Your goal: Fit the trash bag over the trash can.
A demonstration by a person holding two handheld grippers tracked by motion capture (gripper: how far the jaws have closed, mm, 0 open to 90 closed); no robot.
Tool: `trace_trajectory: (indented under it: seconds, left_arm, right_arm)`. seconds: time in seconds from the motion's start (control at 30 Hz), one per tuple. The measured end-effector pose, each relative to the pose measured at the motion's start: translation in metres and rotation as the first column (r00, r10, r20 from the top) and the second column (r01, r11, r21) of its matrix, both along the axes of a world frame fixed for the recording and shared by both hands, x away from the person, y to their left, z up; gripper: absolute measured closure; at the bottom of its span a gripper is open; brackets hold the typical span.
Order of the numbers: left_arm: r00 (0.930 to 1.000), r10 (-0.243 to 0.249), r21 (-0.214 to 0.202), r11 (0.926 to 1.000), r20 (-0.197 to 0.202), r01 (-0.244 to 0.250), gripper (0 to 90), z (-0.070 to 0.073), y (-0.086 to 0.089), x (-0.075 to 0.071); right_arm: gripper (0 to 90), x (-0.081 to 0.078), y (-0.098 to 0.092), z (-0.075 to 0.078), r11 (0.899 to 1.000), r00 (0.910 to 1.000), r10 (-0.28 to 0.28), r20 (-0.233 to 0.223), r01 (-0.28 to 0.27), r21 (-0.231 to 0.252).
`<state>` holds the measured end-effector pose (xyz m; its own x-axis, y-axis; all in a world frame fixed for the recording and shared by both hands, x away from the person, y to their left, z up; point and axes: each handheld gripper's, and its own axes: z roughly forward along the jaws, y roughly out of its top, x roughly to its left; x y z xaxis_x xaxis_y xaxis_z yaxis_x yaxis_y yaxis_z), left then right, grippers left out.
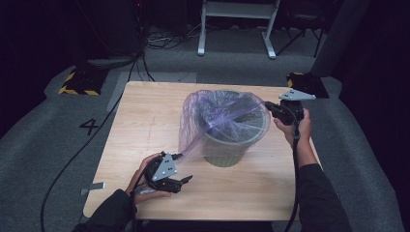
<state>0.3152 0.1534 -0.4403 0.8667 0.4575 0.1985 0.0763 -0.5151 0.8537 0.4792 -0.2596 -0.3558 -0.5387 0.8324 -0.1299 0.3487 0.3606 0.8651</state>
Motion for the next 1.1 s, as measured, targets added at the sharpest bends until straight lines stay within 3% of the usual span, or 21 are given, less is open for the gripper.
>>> trace_trajectory:
  seconds: [0.07, 0.17, 0.3, 0.37, 0.43, 0.6, 0.77, 0.87, 1.0, 1.1]
  left_arm:
    - [0.9998, -0.013, -0.024, 0.9996, 0.012, 0.014, 20.5, 0.007, 0.004, -0.008]
    - [0.9997, -0.003, -0.008, 1.0000, 0.026, 0.003, 19.5, 0.009, 0.009, -0.014]
    - [0.9982, 0.053, -0.004, 0.9986, -0.028, -0.054, 19.3, -0.003, 0.023, -0.009]
    - [0.9954, 0.068, -0.035, 0.9969, -0.068, -0.071, 18.1, -0.006, 0.030, -0.006]
    - [0.9940, 0.075, -0.063, 0.9948, -0.079, -0.080, 17.1, -0.003, 0.033, -0.007]
    - [0.9983, 0.057, -0.117, 0.9914, -0.015, -0.058, 16.5, 0.020, 0.024, -0.013]
    - [0.9938, 0.106, -0.197, 0.9756, 0.035, -0.097, 17.0, 0.047, 0.020, -0.001]
    - [0.9905, 0.120, -0.210, 0.9722, 0.068, -0.103, 18.1, 0.062, 0.011, 0.008]
    - [0.9914, 0.108, -0.226, 0.9700, 0.074, -0.089, 18.8, 0.076, -0.001, 0.022]
    - [0.9959, 0.078, -0.252, 0.9656, 0.044, -0.065, 20.5, 0.085, -0.012, 0.033]
  right_arm:
    - [90.0, -0.001, 0.001, 0.002, 1.000, 1.0000, 0.002, 0.004, -0.002, -0.001]
    - [90.0, -0.003, 0.002, 0.004, 1.000, 0.9999, 0.002, 0.016, -0.002, -0.002]
    - [90.0, -0.005, 0.002, 0.006, 1.000, 0.9997, -0.004, 0.025, 0.004, -0.005]
    - [89.9, -0.005, 0.000, 0.006, 1.000, 0.9996, -0.009, 0.027, 0.010, -0.002]
    - [89.7, -0.006, -0.002, 0.007, 1.000, 0.9993, -0.016, 0.034, 0.016, 0.004]
    - [89.7, -0.010, -0.001, 0.011, 1.000, 0.9986, -0.004, 0.053, 0.005, -0.004]
    - [89.5, -0.013, 0.003, 0.011, 1.000, 0.9983, 0.010, 0.057, -0.009, -0.022]
    - [89.4, -0.013, 0.004, 0.011, 1.000, 0.9983, 0.014, 0.057, -0.012, -0.024]
    - [89.2, -0.013, 0.003, 0.012, 1.000, 0.9983, 0.013, 0.057, -0.012, -0.021]
    - [88.8, -0.012, 0.004, 0.011, 1.000, 0.9984, 0.014, 0.055, -0.013, -0.019]
